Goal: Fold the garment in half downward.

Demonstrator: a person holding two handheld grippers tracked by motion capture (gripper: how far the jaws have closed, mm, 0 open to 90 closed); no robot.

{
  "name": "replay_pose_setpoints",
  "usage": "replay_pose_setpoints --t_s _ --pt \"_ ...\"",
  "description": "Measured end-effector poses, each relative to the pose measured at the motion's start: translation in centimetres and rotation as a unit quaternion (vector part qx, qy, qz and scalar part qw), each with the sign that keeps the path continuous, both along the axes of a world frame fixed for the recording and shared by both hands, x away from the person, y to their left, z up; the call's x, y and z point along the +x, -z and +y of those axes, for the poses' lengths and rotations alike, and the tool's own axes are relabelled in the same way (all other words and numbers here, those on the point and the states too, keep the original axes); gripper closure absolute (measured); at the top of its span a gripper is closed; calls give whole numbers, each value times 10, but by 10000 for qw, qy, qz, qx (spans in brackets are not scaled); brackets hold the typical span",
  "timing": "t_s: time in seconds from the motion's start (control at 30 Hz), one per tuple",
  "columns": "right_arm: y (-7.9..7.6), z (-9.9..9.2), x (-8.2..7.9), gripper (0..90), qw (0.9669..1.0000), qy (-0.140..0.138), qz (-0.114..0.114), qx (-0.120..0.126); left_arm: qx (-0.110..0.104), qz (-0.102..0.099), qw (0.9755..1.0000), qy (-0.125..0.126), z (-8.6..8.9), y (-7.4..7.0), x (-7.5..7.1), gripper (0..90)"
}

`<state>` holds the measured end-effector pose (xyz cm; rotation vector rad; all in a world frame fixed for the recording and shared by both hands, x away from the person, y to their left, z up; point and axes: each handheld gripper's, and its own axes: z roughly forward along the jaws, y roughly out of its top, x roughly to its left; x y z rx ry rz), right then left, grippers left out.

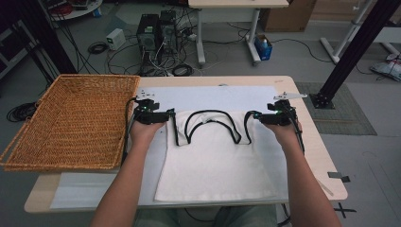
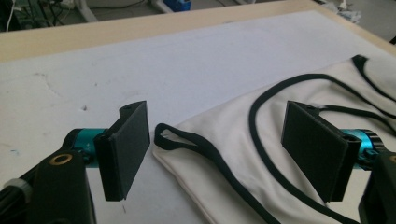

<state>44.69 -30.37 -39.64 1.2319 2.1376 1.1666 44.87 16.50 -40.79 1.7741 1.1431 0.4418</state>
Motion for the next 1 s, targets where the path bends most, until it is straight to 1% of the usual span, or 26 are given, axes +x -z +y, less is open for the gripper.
replay_pose_setpoints --t_s 0.03,0.07,0.1,0.17,0.2,0.27,0.33,0.4,0.43,0.47,0.5,0.53,0.57,0.6,0.63,0.67,0.7,0.73,0.77,0.8,0.83,0.87,0.9,0.93,0.97,1.0 --pt "3 0 5 260 10000 25 55 40 29 54 10000 -17 0 5 5 237" --pt "6 1 11 275 9999 36 115 13 59 97 9999 -29 -1 9 11 237" --pt "9 2 17 288 9998 56 160 -59 118 192 9997 -59 0 15 17 237" --pt "13 5 29 297 9996 74 273 -74 139 265 9995 -111 1 20 26 237" --pt "16 6 35 317 9993 89 326 -128 123 282 9994 -132 1 23 30 237" --pt "23 10 45 326 9989 69 429 -169 110 357 9992 -115 1 27 37 237" --pt "34 12 51 351 9977 25 650 -182 168 430 9989 -103 0 31 42 238" --pt "46 15 55 388 9951 -68 950 -280 138 528 9985 -73 -2 36 46 241" --pt "50 17 54 441 9956 -36 871 -341 180 596 9981 7 -3 38 46 272" --pt "50 17 53 488 9957 -6 835 -388 249 685 9973 130 -6 41 46 354" --pt "49 16 52 653 9957 -79 868 -324 516 634 9965 167 -12 43 44 480" --pt "48 16 52 758 9945 -388 942 -231 798 537 9953 113 -15 42 42 564" --pt "47 18 51 797 9944 -436 908 -325 894 489 9947 138 -17 41 42 623" --pt "46 21 50 811 9942 -488 876 -390 652 531 9962 222 -17 42 44 736" --pt "46 23 51 822 9941 -529 838 -444 640 543 9963 202 -17 42 45 787" --pt "46 24 51 827 9941 -543 813 -460 629 545 9963 222 -18 42 46 808" --pt "45 25 52 832 9943 -540 794 -463 563 552 9965 265 -17 42 49 817" --pt "45 25 53 835 9947 -543 738 -461 540 567 9966 238 -15 42 51 822" --pt "43 26 54 836 9954 -543 649 -448 464 559 9972 203 -13 40 54 825" --pt "42 26 56 836 9962 -521 569 -415 302 524 9980 192 -11 38 57 827" --pt "39 25 58 836 9967 -497 526 -367 285 501 9982 178 -9 34 59 827" --pt "35 25 60 836 9971 -525 464 -309 229 435 9986 169 -8 29 60 827" --pt "33 26 61 836 9973 -539 395 -307 154 372 9990 201 -6 25 61 826" --pt "30 26 61 836 9973 -537 361 -339 132 323 9992 217 -5 21 59 826" --pt "29 26 60 835 9972 -564 353 -328 141 309 9992 210 -4 18 57 826" --pt "28 25 59 836 9973 -567 357 -309 141 310 9991 254 -3 15 55 826"
